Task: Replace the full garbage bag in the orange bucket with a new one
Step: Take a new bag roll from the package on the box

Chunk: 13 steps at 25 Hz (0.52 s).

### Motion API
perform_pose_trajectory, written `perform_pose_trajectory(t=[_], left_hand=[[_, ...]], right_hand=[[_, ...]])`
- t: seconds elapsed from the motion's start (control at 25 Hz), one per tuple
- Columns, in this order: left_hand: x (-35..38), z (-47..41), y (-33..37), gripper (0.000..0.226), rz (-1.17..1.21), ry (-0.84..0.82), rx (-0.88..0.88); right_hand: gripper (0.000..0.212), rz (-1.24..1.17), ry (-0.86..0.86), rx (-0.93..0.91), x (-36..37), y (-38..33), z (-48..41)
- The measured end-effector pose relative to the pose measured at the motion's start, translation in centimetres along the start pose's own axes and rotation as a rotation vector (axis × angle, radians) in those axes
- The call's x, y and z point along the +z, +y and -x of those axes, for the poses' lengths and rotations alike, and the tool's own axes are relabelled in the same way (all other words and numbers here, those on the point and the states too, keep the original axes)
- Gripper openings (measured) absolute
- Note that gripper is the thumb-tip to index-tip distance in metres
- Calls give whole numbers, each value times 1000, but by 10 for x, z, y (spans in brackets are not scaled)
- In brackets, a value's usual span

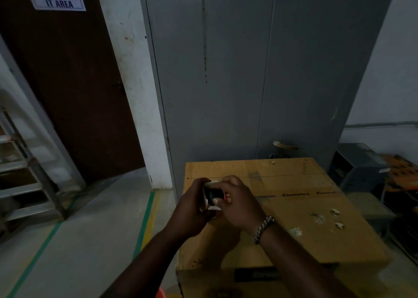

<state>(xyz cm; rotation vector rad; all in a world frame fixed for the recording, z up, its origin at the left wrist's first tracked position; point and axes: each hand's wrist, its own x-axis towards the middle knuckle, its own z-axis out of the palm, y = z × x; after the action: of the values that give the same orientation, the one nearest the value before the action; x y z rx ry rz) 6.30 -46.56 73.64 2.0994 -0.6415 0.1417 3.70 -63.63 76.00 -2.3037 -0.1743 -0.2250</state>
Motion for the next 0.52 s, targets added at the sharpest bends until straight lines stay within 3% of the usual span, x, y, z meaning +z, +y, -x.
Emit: perform_pose_trajectory(t=[0.16,0.32,0.52], left_hand=[[-1,-2,0,62,4,-20,23],[0,-1,3,62,13,-41,44],[1,2,3,66,-2,-21,51]], right_hand=[[37,96,-50,38,-2,-5,-2],[9,176,50,70,1,-13,-1],[13,223,132,21,1,-14,-2]])
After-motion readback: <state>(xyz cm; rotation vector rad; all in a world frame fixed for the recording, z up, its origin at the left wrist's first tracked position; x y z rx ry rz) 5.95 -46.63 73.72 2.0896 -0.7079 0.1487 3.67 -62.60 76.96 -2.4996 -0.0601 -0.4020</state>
